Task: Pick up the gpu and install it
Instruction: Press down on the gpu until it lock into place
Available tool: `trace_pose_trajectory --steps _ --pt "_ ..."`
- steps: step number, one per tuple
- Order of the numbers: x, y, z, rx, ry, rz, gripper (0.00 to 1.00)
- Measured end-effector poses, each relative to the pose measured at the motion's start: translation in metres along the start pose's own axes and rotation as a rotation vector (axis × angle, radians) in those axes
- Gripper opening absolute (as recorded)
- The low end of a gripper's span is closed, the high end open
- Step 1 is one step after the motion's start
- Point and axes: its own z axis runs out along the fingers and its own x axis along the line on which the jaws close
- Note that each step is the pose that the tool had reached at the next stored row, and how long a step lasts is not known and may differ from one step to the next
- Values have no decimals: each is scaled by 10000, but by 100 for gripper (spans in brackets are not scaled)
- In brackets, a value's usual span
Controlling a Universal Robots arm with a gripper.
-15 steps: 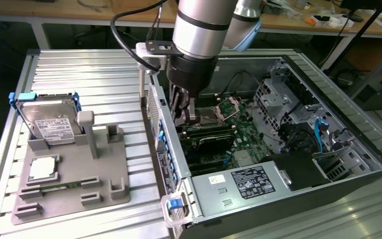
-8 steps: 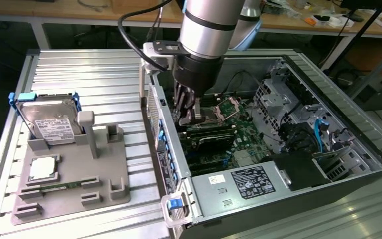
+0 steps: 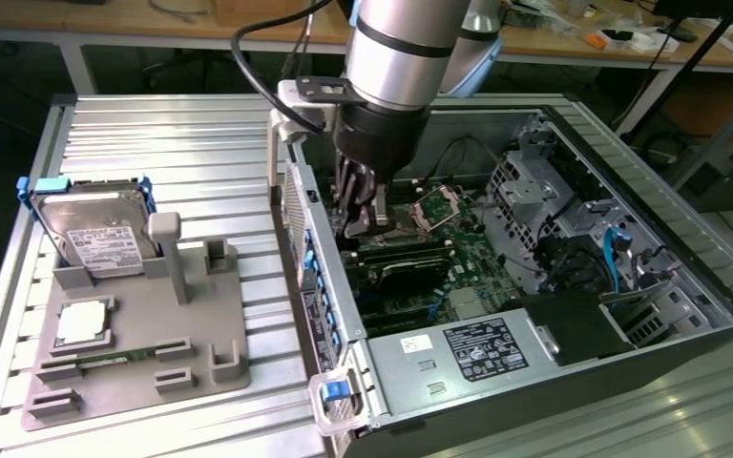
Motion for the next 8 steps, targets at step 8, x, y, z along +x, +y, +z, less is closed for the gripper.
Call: trace_pose_trajectory --steps 8 --pt "-78 24 25 2 4 -8 11"
